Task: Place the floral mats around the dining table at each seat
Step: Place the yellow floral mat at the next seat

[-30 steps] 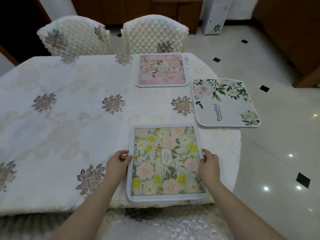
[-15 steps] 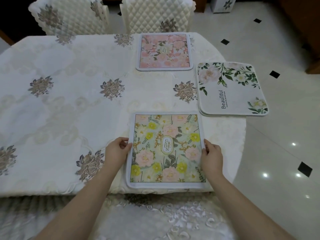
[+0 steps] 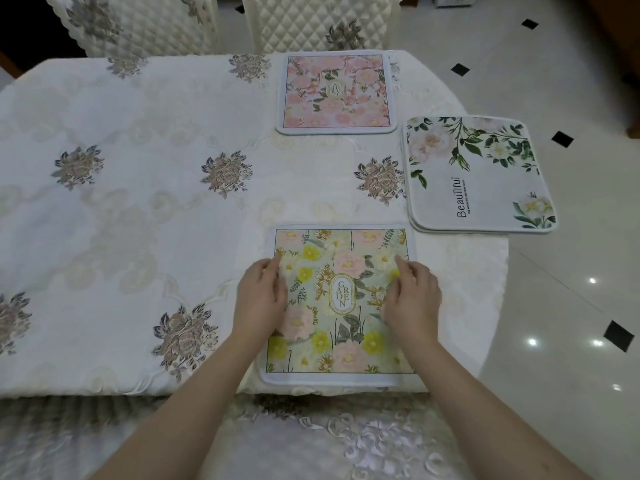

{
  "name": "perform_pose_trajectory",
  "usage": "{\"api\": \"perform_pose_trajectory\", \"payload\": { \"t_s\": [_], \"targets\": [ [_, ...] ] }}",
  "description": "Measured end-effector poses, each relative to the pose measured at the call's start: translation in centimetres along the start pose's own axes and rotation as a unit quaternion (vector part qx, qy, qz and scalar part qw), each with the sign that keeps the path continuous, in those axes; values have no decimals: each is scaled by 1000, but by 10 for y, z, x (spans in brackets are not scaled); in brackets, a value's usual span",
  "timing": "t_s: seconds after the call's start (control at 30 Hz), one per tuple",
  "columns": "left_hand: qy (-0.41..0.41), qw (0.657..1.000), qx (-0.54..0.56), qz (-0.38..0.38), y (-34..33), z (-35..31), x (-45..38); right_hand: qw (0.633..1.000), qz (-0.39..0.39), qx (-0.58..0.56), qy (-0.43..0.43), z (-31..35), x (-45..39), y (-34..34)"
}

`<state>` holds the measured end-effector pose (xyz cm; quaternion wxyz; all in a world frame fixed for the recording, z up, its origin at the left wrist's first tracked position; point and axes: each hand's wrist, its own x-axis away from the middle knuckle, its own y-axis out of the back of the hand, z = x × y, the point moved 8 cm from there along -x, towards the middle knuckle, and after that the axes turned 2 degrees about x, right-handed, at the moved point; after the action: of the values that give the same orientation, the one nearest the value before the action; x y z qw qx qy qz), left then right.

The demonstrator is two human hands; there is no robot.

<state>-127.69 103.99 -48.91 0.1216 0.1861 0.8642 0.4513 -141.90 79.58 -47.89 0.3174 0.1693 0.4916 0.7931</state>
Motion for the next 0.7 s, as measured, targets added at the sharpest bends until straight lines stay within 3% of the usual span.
{"api": "perform_pose_trajectory", "payload": {
  "t_s": [0.07, 0.17, 0.33, 0.7],
  "targets": [
    [-87, 995, -36, 16, -14, -19, -14, 997, 19, -11, 69, 36, -12, -14],
    [-131, 986, -79, 61, -38, -36, -38, 987, 60, 13, 149, 83, -26, -44],
    [-117, 980, -117, 111, -71, -36, -55, 971, 146, 95, 165, 94, -41, -102],
    [-114, 971, -165, 130, -82, -23, -53, 967, 133, 143, 161, 77, -43, -103]
  ]
}}
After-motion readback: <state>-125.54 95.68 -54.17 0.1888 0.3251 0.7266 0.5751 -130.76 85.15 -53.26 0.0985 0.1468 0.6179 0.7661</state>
